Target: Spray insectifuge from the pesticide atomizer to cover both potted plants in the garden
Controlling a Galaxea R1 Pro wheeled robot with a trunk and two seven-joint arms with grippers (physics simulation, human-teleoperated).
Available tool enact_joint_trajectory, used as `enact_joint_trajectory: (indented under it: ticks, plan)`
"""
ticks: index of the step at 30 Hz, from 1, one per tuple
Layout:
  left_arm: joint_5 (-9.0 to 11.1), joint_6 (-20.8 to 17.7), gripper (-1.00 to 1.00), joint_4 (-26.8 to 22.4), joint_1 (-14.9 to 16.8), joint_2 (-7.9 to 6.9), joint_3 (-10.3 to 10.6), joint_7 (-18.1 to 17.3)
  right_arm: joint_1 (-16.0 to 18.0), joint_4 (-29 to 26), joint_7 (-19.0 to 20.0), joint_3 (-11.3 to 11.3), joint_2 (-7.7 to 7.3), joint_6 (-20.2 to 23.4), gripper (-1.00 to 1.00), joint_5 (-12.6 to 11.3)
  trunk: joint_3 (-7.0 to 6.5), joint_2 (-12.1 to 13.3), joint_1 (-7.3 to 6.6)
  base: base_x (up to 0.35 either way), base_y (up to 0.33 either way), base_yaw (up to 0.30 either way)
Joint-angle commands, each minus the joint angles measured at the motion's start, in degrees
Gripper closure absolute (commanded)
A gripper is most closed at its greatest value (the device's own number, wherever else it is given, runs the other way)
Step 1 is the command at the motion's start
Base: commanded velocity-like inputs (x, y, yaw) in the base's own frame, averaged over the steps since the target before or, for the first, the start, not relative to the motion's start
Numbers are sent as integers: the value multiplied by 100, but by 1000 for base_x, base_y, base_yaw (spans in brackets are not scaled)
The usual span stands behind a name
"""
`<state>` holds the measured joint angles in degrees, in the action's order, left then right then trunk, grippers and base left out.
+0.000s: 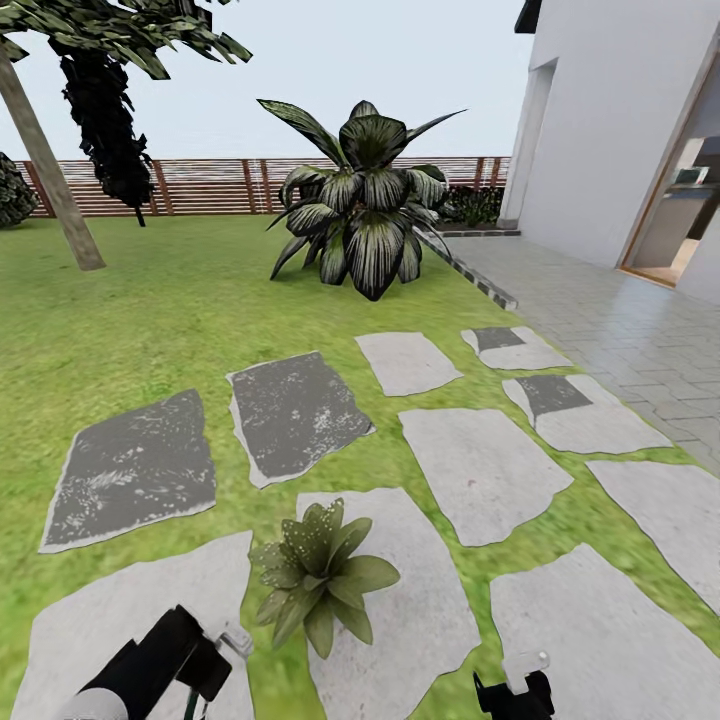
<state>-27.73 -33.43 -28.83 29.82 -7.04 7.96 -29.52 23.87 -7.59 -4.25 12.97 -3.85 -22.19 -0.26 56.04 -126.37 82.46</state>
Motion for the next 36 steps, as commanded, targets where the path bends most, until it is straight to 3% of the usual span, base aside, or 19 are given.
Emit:
enact_joint_trajectory:
  ticks: [1,3,5,7,10,13,16,19,22,27,36]
  plan:
    - [-62,-6,100,-17,2,-5,20,-71,3,3,-41,48,-2,-8,-100,-1,5,-2,-1,0,0,0]
    - [-62,93,100,-25,28,-25,29,-251,3,3,-41,51,-2,-5,-100,0,5,-2,-1,0,0,0]
    - [-133,470,100,-22,-14,-32,36,-412,3,3,-41,51,-2,-5,-100,0,5,-2,-1,0,0,0]
    - [-598,957,100,-10,-31,-16,26,-546,3,3,-41,50,-2,-5,-100,1,5,-2,-1,0,0,0]
    - [-731,978,100,-14,37,-14,15,-1058,1,3,-41,48,-2,-5,-100,2,5,-2,-1,0,0,0]
    - [-763,959,100,-18,49,-16,13,-1188,3,3,-41,48,-2,-5,-100,1,5,-2,-1,0,0,0]
    - [-941,554,100,-24,120,-16,13,-1507,3,3,-41,48,-2,-5,-100,0,5,-2,-1,0,0,0]
    - [-1245,329,100,-18,375,-20,13,-2100,3,3,-41,48,-2,-5,-100,2,5,-2,-1,0,0,0]
    - [-1473,167,100,-24,467,16,6,-2299,3,3,-41,48,-2,-5,-100,0,5,-2,-1,0,0,0]
    - [-1562,-308,100,-22,646,61,16,-2345,3,3,-41,48,-2,-5,-100,3,5,-2,-1,0,0,-16]
    - [-1575,-304,100,20,598,8,47,-2338,3,3,-41,48,-2,-7,-100,0,5,-2,-1,0,0,-240]
